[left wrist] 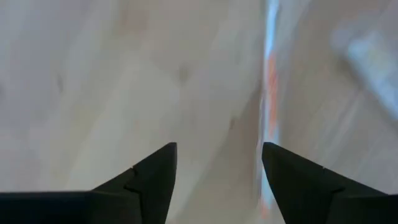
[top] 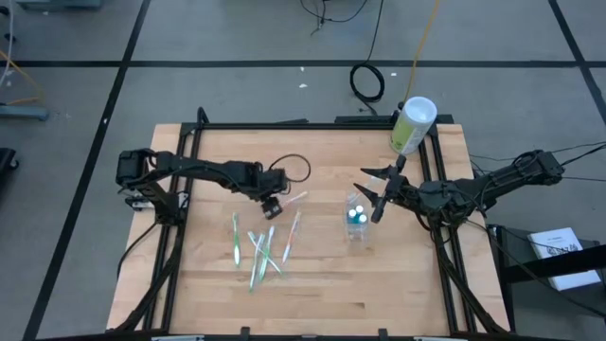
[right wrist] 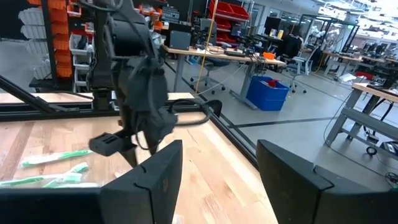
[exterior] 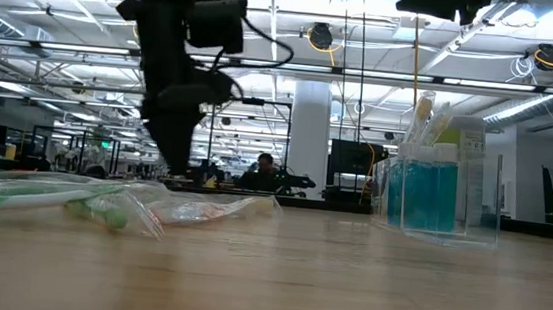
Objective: Pick & Place toothbrushing station
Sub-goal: Put the orange toothbrush into the top of the transparent organizer
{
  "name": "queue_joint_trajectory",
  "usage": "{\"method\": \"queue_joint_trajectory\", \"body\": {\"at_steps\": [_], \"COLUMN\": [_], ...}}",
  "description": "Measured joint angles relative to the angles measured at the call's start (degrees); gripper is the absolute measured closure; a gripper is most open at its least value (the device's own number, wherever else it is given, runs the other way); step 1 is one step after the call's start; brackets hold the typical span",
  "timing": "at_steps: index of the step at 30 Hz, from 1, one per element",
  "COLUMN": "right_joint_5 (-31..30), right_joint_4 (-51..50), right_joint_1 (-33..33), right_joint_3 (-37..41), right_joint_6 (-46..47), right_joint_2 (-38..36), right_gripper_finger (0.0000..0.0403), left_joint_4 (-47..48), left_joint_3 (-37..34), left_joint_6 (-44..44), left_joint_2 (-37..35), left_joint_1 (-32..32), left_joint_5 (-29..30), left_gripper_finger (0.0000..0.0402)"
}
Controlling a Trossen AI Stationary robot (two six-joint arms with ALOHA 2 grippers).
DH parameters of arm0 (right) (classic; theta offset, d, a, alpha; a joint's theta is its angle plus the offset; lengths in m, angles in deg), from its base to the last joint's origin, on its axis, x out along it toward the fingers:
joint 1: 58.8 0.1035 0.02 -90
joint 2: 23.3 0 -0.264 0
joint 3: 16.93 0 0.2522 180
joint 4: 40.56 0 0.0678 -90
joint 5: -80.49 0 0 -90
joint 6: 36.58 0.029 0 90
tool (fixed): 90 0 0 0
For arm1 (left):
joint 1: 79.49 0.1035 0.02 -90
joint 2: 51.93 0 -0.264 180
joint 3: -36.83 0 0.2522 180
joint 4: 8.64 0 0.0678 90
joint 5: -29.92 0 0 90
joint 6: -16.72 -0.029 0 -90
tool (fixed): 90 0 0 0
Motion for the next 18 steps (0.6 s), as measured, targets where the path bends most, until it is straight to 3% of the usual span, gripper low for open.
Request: {"method": "queue_joint_trajectory", "body": {"at_steps": [5, 18], "right_joint_5": [0.0, 0.0], "right_joint_4": [-0.1, -0.3], "right_joint_1": [0.0, 0.0], "right_joint_3": [0.0, 0.0], "right_joint_6": [0.0, 0.2], "right_joint_2": [0.0, 0.0], "right_gripper_finger": [0.0206, 0.0206], "left_joint_4": [-2.3, -11.9], "left_joint_3": [-2.2, -7.8], "left_joint_6": [4.9, 6.1], "left_joint_2": [0.0, 2.0], "left_joint_1": [-2.1, -6.1], "left_joint_5": [-1.9, -1.6], "left_gripper_finger": [0.0157, 0.0176]}}
